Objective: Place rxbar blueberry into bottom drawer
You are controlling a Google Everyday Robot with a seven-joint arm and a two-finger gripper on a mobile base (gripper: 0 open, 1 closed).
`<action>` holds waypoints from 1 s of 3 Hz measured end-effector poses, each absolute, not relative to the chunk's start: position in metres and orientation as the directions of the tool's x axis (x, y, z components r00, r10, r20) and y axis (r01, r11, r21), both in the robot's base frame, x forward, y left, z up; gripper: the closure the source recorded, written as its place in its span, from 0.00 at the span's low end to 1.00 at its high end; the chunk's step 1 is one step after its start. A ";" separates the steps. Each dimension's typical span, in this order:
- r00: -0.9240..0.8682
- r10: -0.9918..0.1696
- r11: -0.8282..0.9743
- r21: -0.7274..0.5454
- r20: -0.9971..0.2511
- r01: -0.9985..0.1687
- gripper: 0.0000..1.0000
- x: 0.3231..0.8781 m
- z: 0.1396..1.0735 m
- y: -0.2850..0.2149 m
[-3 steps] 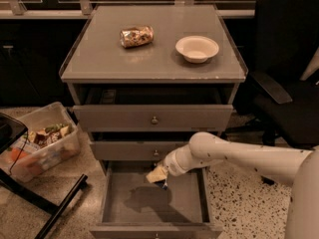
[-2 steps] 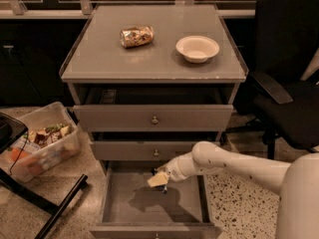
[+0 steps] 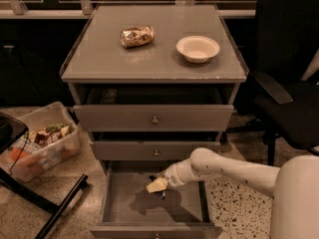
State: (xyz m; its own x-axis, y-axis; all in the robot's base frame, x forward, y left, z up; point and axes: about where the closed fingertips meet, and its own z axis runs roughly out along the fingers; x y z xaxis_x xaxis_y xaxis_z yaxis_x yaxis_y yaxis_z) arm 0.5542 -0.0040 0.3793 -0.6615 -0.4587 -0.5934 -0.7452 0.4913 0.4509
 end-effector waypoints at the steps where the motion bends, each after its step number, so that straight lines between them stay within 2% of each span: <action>1: -0.697 -0.470 0.531 0.457 -0.542 -0.714 1.00 0.554 0.342 -0.004; 3: -0.740 -0.474 0.588 0.454 -0.477 -0.669 1.00 0.542 0.208 -0.021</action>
Offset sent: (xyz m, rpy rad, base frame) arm -0.0169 -0.0241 -0.1982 -0.1443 0.1543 -0.0944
